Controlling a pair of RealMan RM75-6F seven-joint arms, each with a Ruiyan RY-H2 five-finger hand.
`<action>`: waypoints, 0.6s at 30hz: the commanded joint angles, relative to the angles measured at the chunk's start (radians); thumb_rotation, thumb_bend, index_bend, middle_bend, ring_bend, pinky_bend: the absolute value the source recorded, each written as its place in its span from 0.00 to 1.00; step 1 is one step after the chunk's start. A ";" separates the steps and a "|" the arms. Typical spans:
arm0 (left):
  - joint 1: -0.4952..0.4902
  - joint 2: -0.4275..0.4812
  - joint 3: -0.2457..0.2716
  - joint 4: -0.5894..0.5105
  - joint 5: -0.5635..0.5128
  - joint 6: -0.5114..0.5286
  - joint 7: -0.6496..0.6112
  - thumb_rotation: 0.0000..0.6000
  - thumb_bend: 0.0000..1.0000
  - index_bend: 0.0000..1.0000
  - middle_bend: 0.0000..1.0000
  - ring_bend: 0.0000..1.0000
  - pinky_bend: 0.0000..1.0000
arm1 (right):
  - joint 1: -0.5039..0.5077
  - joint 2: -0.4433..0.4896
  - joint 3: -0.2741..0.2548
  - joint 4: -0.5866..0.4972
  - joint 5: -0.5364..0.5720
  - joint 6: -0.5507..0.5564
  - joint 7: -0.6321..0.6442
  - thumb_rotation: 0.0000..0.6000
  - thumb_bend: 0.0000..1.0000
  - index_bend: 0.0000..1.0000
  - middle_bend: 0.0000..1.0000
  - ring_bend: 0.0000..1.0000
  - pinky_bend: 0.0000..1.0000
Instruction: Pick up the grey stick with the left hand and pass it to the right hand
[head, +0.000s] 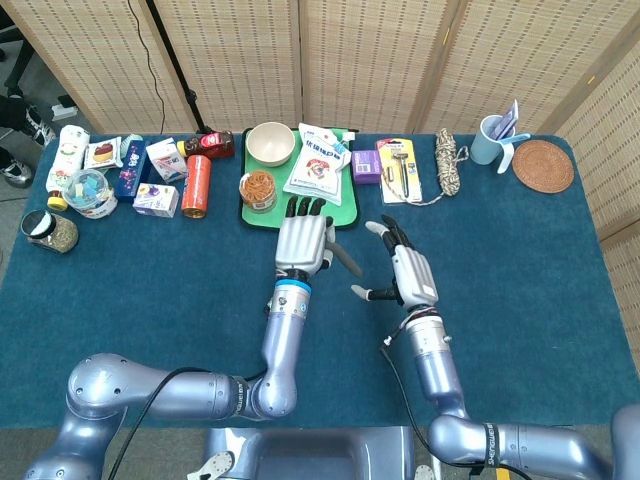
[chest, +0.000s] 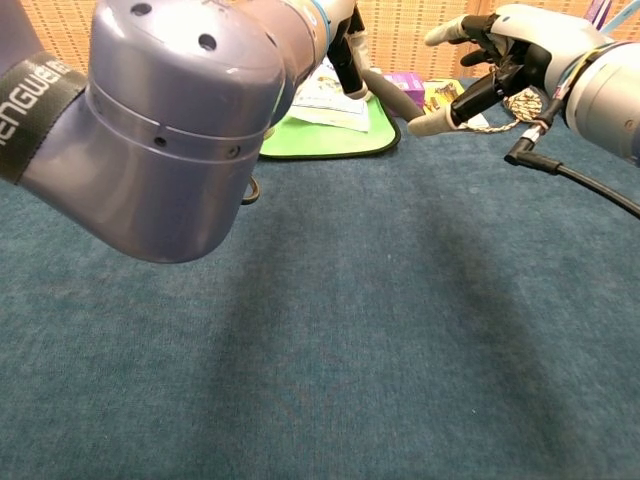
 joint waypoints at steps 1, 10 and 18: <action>0.000 -0.005 -0.004 0.007 0.004 0.000 -0.004 1.00 0.57 0.75 0.19 0.10 0.00 | 0.003 -0.009 0.003 0.006 -0.002 0.003 -0.001 1.00 0.08 0.09 0.00 0.04 0.13; 0.003 -0.022 -0.019 0.016 0.005 -0.002 -0.004 1.00 0.57 0.75 0.19 0.10 0.00 | 0.013 -0.052 0.023 0.045 -0.003 0.032 -0.014 1.00 0.08 0.09 0.00 0.04 0.12; 0.001 -0.037 -0.035 0.022 0.007 -0.002 -0.004 1.00 0.57 0.75 0.19 0.10 0.00 | 0.024 -0.101 0.035 0.100 0.015 0.043 -0.032 1.00 0.08 0.09 0.00 0.04 0.12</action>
